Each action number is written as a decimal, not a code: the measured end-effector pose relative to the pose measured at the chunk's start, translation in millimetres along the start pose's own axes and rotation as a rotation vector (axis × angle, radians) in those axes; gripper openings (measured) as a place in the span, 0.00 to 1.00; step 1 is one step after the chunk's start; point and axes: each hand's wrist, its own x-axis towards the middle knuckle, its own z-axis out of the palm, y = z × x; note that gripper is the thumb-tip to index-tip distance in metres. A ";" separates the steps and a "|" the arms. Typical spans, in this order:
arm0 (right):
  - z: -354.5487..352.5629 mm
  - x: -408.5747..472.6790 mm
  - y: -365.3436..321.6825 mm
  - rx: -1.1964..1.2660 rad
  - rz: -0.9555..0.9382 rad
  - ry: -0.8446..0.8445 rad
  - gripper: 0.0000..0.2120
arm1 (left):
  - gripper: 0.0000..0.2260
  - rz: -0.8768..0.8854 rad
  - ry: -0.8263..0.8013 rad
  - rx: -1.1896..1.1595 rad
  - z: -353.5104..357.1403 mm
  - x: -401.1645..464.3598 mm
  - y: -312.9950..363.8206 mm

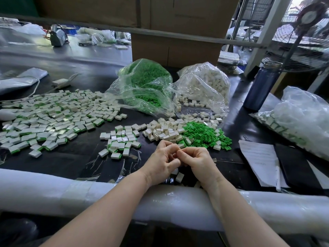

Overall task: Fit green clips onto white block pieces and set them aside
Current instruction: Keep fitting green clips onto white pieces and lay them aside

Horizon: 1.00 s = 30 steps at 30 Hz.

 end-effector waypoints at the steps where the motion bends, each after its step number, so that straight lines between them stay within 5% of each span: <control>1: 0.2 0.0 -0.1 0.003 0.005 0.003 0.07 | 0.12 0.001 0.000 0.004 0.1 0.0 -0.5; 30: -0.2 -0.1 1.3 0.069 0.032 0.000 0.08 | 0.12 0.017 0.005 0.039 0.2 -0.2 0.2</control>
